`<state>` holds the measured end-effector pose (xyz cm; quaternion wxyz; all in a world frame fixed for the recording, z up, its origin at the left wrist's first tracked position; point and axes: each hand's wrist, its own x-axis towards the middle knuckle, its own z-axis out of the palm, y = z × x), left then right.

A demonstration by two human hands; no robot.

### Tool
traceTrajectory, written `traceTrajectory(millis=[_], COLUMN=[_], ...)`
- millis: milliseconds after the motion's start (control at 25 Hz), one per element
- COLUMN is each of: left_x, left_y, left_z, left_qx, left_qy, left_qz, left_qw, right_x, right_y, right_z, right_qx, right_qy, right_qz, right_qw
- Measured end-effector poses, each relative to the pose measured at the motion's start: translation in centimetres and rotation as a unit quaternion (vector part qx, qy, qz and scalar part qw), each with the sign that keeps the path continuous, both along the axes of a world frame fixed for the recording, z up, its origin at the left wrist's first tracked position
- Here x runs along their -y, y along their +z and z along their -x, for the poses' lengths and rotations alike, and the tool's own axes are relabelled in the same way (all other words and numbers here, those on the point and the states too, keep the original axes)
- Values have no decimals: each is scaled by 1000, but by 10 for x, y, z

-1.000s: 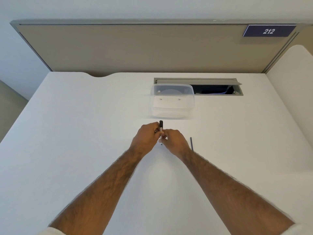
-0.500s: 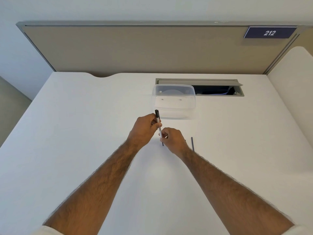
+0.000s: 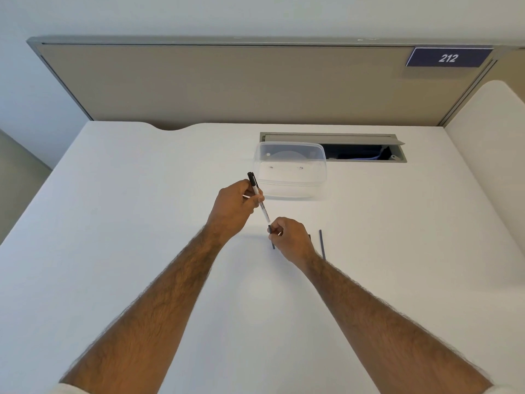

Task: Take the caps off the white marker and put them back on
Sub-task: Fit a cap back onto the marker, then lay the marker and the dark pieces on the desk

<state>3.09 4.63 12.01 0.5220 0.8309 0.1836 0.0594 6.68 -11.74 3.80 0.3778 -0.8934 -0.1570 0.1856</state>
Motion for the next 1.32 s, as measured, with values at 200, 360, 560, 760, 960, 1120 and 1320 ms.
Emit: traceTrajectory(millis=[200, 360, 560, 760, 960, 1120, 1320], left_x=[-8, -9, -8, -8, -9, -9, -6], left_y=[0, -12, -31, -48, -57, -61, -68], left_z=[3, 10, 26, 42, 50, 54, 55], left_qx=[19, -14, -49, -74, -86, -95, -113], left_qy=[38, 43, 43, 41, 40, 38, 43], left_qz=[57, 44, 50, 52, 51, 44, 33], left_qw=[997, 998, 997, 995, 994, 994, 992], right_x=[3, 4, 2, 2, 2, 4, -10], right_y=[2, 5, 5, 4, 6, 12, 19], right_z=[-5, -13, -17, -15, -12, -10, 18], right_qx=[-6, -10, 10, 21, 27, 35, 36], right_qy=[-73, -99, -62, -45, -46, -47, -57], right_qz=[18, 82, 187, 224, 243, 248, 106], right_qw=[997, 992, 980, 973, 969, 967, 992])
